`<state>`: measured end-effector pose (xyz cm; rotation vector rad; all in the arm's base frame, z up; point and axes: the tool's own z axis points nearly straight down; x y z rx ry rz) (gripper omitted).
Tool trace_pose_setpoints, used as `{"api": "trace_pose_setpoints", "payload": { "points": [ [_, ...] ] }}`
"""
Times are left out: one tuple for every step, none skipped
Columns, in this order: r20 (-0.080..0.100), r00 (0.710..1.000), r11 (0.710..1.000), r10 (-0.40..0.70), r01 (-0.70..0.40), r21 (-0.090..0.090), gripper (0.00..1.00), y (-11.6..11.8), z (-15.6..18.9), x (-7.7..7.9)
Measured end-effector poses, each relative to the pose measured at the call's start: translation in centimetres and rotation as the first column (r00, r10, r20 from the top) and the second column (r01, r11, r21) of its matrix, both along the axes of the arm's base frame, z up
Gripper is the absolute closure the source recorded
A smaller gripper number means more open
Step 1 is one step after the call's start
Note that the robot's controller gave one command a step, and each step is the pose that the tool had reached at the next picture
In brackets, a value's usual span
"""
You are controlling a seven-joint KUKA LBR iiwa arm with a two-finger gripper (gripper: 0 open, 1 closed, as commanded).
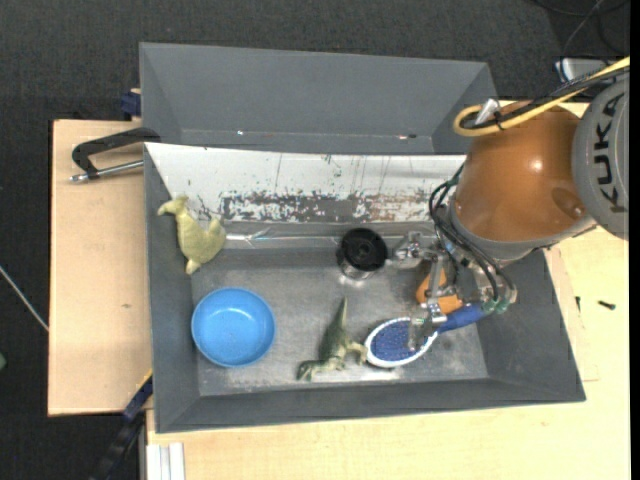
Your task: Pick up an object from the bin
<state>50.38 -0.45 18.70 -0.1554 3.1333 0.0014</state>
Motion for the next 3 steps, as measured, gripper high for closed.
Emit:
{"api": "trace_pose_setpoints", "payload": {
  "points": [
    [-0.007,0.971,0.971,0.24,-0.24,0.004,0.0,0.7,-10.6,1.0],
    [-0.016,0.97,0.971,0.241,-0.241,0.003,1.0,0.6,-10.5,0.8],
    [0.008,0.978,0.978,0.206,-0.206,-0.003,1.0,-0.5,2.9,1.1]
  ]
}}
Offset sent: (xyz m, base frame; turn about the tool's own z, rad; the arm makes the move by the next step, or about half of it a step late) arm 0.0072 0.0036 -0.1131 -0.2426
